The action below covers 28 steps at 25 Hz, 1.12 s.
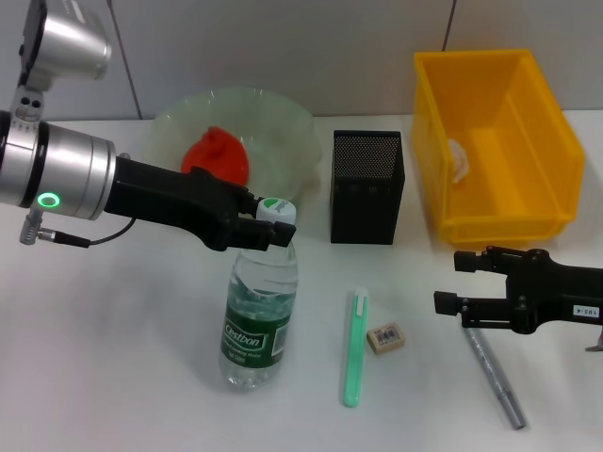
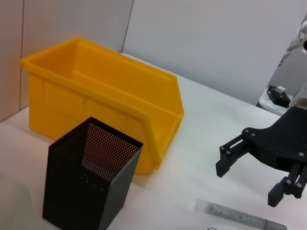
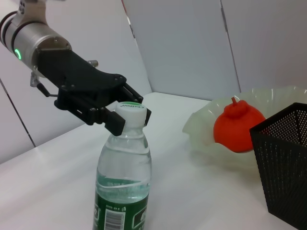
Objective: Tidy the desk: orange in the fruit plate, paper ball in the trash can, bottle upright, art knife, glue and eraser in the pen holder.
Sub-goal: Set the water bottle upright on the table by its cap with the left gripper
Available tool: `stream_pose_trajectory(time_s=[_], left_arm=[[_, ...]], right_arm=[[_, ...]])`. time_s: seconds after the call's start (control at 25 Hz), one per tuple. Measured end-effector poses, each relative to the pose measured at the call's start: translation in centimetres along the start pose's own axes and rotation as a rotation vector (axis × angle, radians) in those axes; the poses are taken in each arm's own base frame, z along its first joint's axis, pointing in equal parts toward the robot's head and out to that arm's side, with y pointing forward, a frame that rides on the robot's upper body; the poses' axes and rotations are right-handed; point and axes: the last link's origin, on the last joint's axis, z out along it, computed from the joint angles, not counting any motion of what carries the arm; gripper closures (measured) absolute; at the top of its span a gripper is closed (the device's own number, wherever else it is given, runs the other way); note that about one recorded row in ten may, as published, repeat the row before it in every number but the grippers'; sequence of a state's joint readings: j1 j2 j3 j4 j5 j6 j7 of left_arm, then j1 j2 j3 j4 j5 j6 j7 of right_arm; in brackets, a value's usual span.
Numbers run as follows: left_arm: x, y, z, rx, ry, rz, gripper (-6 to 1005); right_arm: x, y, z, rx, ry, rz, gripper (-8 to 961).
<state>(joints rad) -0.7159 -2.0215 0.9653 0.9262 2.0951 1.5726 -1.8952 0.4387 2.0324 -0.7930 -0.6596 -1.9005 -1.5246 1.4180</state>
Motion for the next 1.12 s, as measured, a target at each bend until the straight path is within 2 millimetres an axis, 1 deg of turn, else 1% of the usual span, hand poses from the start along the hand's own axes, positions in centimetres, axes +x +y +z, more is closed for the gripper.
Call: stream_pose_trajectory(time_s=[0.28,0.68,0.84,1.12], left_arm=[[-0.4,0.0,-0.5,0.016,0.016,0.031,550],[-1.1,-0.1,-2.1,0.049,0.083,0.052,549],[-1.3,0.0,-2.3,0.047,0.097,0.068,548],[-2.2,-0.1,-3.1,0.076,0.134,0.111,547]], right_arm=[[0.0,0.0,0.0,0.000,-0.002,0.009,123],[-0.2,0.0,0.3,-0.005,-0.003,0.017,124],[-0.2,0.0,0.3,-0.006,-0.003,0.016,124],[-0.2,0.1,0.4,-0.006,-0.005,0.018,124]])
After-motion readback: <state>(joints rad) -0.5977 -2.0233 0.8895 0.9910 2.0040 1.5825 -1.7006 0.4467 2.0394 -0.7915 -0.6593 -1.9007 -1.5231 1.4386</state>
